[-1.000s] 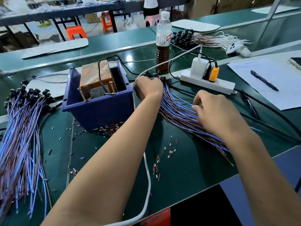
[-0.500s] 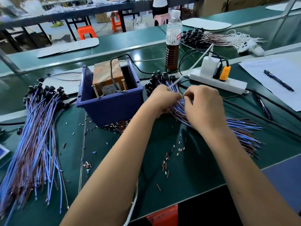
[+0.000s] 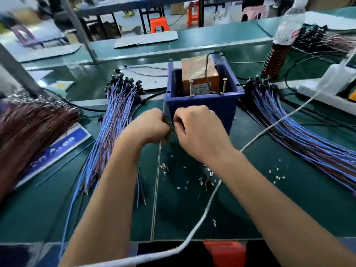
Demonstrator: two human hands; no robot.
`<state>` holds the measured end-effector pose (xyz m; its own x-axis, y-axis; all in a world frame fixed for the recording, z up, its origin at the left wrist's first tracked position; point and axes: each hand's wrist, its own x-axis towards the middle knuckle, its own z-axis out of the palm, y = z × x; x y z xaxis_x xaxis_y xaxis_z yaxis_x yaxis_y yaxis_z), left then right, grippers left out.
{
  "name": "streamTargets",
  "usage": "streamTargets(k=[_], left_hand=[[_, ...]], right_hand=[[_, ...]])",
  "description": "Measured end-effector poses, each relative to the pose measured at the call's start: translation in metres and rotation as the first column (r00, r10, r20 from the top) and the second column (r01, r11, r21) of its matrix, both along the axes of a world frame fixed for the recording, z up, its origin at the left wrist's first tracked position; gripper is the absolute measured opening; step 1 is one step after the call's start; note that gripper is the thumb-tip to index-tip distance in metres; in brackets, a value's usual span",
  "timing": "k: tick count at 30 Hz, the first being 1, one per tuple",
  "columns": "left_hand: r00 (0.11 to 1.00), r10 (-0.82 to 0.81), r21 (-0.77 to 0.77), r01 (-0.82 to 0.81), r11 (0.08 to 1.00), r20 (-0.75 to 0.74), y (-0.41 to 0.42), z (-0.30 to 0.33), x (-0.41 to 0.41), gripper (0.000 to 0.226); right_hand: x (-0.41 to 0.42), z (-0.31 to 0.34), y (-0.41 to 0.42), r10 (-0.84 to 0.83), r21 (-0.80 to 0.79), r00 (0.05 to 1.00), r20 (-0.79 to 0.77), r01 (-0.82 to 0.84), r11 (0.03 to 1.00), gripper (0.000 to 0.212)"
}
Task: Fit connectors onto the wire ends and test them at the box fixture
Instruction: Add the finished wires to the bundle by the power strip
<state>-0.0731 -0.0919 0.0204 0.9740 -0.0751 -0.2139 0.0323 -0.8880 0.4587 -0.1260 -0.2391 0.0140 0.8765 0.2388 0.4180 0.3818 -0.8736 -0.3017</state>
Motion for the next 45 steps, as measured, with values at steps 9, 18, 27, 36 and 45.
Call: streamTargets(k=[9,18,27,36,45], left_hand=[[0.811,0.342,0.280,-0.507,0.815,0.475,0.049,-0.026,0.059,0.035],[0.900,0.213,0.514,-0.396,0.761,0.379,0.060,-0.037,0.082,0.036],[0.833,0.485,-0.465,-0.330,0.821,0.266,0.049,-0.016,0.076,0.023],[0.724,0.665,-0.981,-0.178,-0.075,-0.182,0.037,0.030,0.057,0.022],[0.795,0.580,-0.878,0.138,-0.458,-0.178,0.051,0.088,0.036,0.028]], right_hand=[[0.033,-0.020,0.088,0.062,-0.221,0.898,-0.436,-0.174,0.960,0.032],[0.043,-0.023,0.094,-0.012,-0.206,0.849,-0.528,-0.115,0.972,0.038],[0.036,-0.023,0.095,0.183,0.448,0.895,-0.407,0.021,0.894,0.027],[0.027,-0.008,0.086,0.501,0.911,0.792,-0.350,0.164,0.378,0.020],[0.021,0.010,0.013,0.569,0.856,0.783,-0.252,-0.094,0.508,0.012]])
